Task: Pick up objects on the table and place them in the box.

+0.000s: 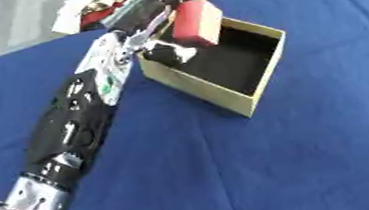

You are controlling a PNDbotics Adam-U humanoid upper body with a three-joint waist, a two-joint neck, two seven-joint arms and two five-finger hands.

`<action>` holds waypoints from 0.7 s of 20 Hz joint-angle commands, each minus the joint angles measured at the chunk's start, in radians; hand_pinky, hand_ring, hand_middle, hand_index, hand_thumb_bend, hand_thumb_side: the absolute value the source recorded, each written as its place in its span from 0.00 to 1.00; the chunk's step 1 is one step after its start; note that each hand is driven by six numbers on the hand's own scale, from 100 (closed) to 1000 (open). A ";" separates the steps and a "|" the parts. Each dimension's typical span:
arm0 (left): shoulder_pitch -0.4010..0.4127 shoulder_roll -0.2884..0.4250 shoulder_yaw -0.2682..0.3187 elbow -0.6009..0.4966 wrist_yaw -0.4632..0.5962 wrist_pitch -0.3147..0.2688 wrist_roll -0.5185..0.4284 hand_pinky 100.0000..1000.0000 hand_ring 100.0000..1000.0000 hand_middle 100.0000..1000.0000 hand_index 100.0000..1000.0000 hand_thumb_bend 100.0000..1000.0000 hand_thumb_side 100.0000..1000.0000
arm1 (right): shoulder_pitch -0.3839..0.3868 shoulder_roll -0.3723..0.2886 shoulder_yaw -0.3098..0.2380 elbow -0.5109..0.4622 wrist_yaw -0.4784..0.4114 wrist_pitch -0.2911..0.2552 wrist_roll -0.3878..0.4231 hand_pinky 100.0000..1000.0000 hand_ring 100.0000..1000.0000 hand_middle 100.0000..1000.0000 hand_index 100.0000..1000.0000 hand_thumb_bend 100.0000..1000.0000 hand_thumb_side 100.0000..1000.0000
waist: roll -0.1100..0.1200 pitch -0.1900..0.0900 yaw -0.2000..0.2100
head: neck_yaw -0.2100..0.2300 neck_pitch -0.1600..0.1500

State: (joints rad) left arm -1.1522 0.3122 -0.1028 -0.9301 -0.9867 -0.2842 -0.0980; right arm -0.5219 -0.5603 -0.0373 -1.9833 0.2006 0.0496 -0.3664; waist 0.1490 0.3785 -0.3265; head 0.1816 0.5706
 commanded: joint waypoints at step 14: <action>0.003 0.032 0.038 -0.056 0.075 0.044 0.135 0.73 0.80 0.84 0.96 0.53 0.51 | 0.012 -0.016 -0.021 -0.017 -0.001 0.009 -0.009 0.79 0.77 0.75 0.80 0.00 0.95 | -0.021 -0.027 0.019 | -0.021 0.019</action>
State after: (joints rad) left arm -1.1330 0.3147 -0.0754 -0.9458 -0.9437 -0.2404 0.0271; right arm -0.5034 -0.5597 -0.0440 -1.9833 0.2006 0.0566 -0.3734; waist 0.1420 0.3777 -0.3049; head 0.1674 0.5807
